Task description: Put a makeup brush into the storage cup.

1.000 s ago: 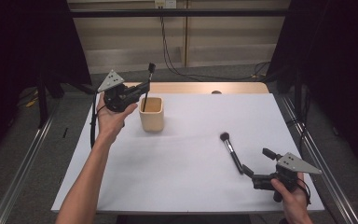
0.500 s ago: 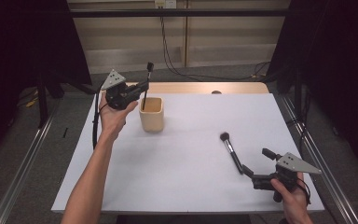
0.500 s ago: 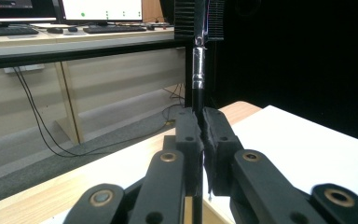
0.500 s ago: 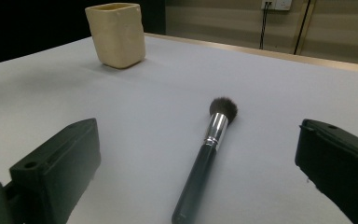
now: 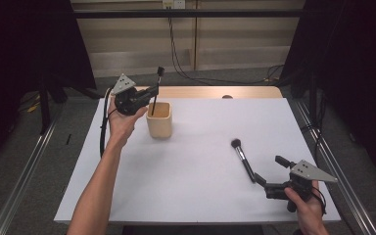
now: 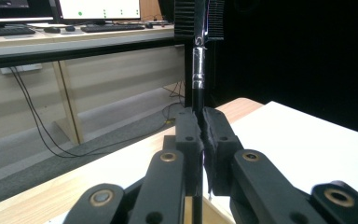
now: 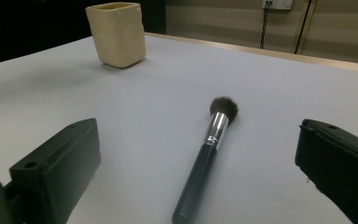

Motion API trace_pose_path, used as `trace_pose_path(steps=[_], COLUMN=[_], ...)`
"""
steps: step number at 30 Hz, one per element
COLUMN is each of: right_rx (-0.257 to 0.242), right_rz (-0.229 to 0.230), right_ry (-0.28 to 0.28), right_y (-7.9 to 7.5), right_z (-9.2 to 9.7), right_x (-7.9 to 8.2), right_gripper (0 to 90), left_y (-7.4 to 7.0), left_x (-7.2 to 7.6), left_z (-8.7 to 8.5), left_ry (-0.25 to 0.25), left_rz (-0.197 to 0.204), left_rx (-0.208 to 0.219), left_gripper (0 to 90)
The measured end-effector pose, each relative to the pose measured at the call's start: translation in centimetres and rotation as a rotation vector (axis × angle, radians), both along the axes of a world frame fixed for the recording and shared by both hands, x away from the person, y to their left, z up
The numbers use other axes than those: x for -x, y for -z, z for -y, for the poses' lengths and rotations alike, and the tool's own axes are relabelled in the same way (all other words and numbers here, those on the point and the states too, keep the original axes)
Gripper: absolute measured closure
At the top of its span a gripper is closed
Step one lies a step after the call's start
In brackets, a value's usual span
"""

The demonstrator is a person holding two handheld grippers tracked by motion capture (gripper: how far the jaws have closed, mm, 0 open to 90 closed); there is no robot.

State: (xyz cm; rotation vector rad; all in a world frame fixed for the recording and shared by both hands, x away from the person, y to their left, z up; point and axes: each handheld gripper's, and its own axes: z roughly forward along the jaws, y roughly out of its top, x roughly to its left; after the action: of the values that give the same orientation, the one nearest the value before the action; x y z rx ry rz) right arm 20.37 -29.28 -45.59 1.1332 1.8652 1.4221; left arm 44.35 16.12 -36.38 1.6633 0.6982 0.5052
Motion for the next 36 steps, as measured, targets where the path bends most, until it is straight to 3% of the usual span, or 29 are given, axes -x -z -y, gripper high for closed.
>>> trace_pose_path(steps=[9,26,36], right_rx=[0.000,0.003,0.002], right_rz=[0.002,0.001,0.001], right_ry=[0.001,0.000,0.000], right_y=[0.0,0.0,0.0], right_z=[0.0,0.0,0.0], right_x=[0.1,0.0,0.0], right_gripper=[0.0,0.0,0.0], left_y=[1.0,3.4,4.4], left_x=[-0.4,-0.1,0.1], left_z=[0.7,-0.3,-0.5], left_ry=[0.008,-0.009,-0.005], left_rz=[-0.016,-0.063,-0.070], left_rx=[-0.023,-0.040,-0.043], left_gripper=[85.7,85.7,85.7])
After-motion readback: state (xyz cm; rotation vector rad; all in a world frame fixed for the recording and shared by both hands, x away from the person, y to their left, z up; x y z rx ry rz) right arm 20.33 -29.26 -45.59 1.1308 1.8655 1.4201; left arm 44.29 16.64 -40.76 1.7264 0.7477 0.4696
